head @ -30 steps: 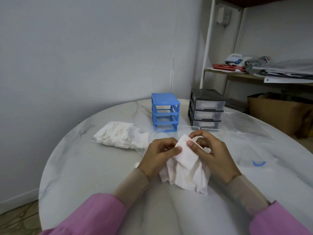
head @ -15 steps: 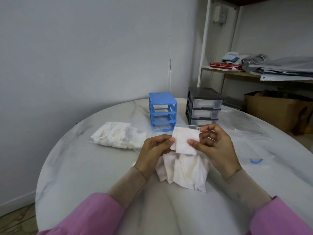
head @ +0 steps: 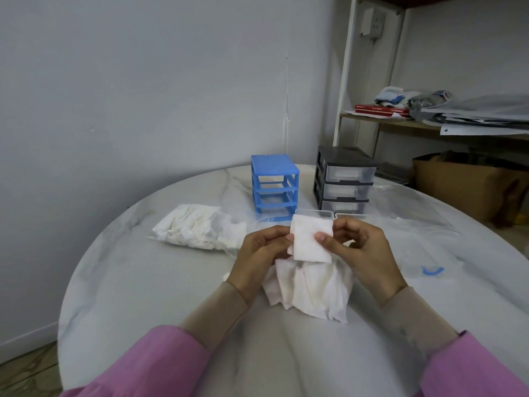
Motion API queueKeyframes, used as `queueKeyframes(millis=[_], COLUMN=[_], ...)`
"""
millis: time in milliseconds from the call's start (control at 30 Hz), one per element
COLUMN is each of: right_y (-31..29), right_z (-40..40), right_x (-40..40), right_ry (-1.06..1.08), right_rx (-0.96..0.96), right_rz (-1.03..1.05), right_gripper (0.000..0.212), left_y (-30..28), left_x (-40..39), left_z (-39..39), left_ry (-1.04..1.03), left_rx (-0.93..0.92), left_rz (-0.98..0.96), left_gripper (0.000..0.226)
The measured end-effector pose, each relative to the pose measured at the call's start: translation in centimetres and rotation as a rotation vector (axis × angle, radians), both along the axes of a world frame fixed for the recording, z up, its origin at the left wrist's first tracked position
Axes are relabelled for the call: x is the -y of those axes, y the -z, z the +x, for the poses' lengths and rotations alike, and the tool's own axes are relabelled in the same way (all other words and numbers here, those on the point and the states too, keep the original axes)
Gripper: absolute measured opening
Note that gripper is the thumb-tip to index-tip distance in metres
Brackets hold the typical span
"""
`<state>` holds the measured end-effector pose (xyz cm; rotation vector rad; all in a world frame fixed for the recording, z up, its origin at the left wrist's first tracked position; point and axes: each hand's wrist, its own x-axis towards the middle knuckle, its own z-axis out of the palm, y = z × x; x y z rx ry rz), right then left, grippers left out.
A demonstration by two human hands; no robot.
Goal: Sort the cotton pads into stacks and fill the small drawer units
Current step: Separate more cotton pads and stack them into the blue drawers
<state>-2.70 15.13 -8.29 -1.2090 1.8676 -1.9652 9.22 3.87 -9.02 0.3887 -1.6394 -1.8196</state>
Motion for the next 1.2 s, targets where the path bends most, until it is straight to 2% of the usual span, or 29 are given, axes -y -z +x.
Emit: queueKeyframes(millis=[133,333,467,600,700,767,867,933,1033,1200], right_y=[0.0,0.1,0.3,0.3,0.3,0.0,-0.2,0.0,0.0,-0.2], right_z=[0.0,0.1,-0.1,0.0,0.1,0.2,0.6,0.5,0.4,0.1], right_x=[0.0,0.1,0.2,0.3,0.1,-0.4,-1.0,-1.1,-1.2,-1.2], right_ry=[0.041,-0.023,-0.031,-0.024,-0.015,-0.042,-0.116,-0.108,-0.089,-0.09], right_rx=[0.006,0.03,0.003,-0.022,-0.036,-0.113,-0.371,-0.528,-0.606,-0.566], right_rz=[0.031,0.001,0.007,0.012,0.073,0.164,0.42,0.506,0.47,0.362], right_gripper=[0.016,0.019,0.024,0.023,0.028,0.03,0.03,0.031,0.019,0.016], left_y=[-0.1,-0.1,-0.2,0.2,0.2,0.0,-0.1,0.0,0.0,0.2], left_x=[-0.2,-0.2,-0.2,-0.4,-0.2,0.2,0.6,0.7,0.7,0.8], left_z=[-0.1,-0.1,-0.3,-0.1,-0.1,-0.1,0.0,0.0,0.0,-0.1], left_ry=[0.018,0.056,0.054,0.061,-0.031,-0.089,-0.153,-0.171,-0.178,-0.19], left_rx=[0.003,0.026,0.0,-0.032,-0.051,-0.078,-0.096,-0.099,-0.104,-0.09], left_rz=[0.015,0.014,0.102,-0.01,-0.037,-0.014,0.005,0.008,0.009,-0.017], left_gripper=[0.02,0.025,0.017,0.015,0.009,0.006,0.013,0.013,0.013,0.013])
